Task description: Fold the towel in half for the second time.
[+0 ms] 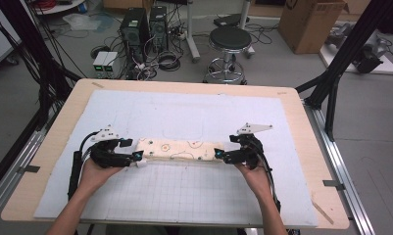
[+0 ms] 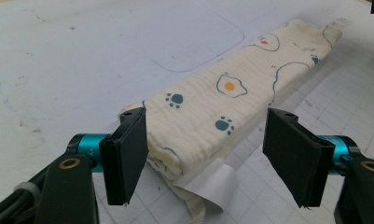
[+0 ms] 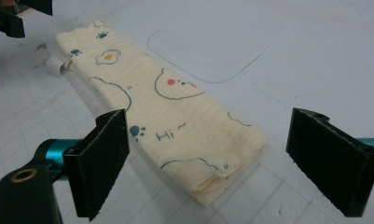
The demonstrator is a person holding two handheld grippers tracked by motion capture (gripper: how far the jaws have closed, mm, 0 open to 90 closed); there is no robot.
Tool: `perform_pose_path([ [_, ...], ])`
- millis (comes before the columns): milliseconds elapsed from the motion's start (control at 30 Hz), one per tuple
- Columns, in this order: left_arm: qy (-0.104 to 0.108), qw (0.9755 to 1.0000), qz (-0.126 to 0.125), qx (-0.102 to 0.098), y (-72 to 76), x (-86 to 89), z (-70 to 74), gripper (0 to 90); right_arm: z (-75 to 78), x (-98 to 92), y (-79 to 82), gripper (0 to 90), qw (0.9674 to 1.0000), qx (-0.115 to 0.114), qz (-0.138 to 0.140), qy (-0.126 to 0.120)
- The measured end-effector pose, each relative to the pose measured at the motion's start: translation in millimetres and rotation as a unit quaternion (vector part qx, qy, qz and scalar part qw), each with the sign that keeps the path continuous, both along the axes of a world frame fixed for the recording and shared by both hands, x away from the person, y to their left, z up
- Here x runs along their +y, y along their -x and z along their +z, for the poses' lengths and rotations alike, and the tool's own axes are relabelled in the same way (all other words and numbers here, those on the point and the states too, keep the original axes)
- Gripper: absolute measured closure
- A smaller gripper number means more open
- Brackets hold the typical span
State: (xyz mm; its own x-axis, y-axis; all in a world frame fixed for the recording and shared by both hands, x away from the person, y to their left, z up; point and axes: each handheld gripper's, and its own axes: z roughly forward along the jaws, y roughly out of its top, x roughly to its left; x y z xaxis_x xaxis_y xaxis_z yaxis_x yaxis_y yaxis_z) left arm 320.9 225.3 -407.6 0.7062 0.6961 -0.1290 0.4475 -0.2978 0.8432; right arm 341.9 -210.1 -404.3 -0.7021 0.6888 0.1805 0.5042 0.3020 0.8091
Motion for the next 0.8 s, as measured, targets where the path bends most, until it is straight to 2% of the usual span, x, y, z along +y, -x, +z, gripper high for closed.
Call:
perform_pose_path([
  [67, -0.005, 1.0, -0.001, -0.002, 1.3, 1.0, 0.8, 31.0, -0.4, -0.6, 1.1, 12.6, 1.0, 0.0, 0.001, 0.001],
  [500, -0.008, 0.9998, 0.003, -0.016, 10.7, 5.3, 5.3, 29.6, -0.2, -12.1, 11.3, 12.4, 1.0, 0.003, -0.004, -0.003],
  [533, -0.007, 0.9998, 0.004, -0.017, 11.5, 5.1, 5.2, 29.4, 0.2, -13.3, 12.7, 12.4, 1.0, -0.003, -0.002, -0.001],
  [800, -0.011, 0.9997, 0.008, -0.021, 16.4, 8.0, 5.0, 29.3, 0.6, -21.6, 19.9, 12.4, 1.0, -0.005, -0.008, 0.003],
])
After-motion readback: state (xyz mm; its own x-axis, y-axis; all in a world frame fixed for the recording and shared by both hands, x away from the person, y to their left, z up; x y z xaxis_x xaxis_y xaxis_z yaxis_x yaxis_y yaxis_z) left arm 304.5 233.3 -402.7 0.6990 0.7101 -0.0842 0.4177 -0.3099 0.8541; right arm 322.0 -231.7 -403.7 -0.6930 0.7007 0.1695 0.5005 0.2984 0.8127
